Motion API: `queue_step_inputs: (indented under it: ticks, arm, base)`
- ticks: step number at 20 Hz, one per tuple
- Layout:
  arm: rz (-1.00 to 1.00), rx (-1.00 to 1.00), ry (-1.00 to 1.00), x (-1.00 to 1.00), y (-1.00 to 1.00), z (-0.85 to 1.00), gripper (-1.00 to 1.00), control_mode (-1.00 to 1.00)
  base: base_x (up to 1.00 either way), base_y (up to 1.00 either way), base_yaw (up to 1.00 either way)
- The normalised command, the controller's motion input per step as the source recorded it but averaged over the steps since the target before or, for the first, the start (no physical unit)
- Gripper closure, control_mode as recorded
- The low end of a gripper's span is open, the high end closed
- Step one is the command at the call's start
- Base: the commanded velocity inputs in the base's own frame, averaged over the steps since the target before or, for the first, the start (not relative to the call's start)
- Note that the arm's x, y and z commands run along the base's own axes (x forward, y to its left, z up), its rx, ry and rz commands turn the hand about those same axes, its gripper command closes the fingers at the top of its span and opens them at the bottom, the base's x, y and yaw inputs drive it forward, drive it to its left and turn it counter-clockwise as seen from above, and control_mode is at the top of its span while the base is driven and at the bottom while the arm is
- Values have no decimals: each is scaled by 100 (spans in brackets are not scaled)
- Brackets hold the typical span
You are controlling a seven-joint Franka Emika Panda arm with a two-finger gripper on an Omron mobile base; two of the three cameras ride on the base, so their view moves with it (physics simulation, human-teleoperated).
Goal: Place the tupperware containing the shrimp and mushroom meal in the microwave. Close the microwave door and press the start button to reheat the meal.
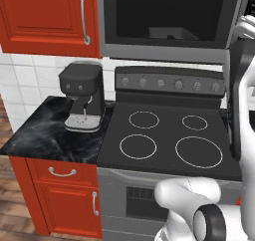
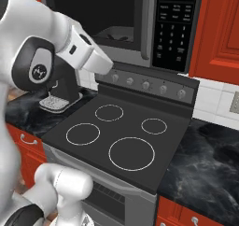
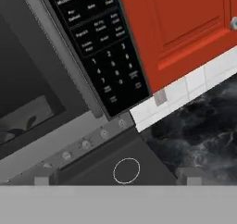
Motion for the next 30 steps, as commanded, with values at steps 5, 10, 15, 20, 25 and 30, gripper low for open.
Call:
queue_step_inputs:
  ticks: [5,10,15,20,25,30]
  arm:
    - [12,43,-1,-21,-6,-26,-100,-100]
    - [7,23,-23,-17,0,-55,-100,-100]
    - [3,10,-27,-8,-3,-64,-100,-100]
    - [0,5,-29,-31,-17,-25,-100,-100]
    - [0,6,-22,-43,-30,0,-100,-100]
    - [0,9,-11,-24,-42,4,-100,-100]
  base:
    - [0,0,0]
    - [0,0,0]
    - [0,0,0]
    - [0,0,0]
    - [0,0,0]
    - [0,0,0]
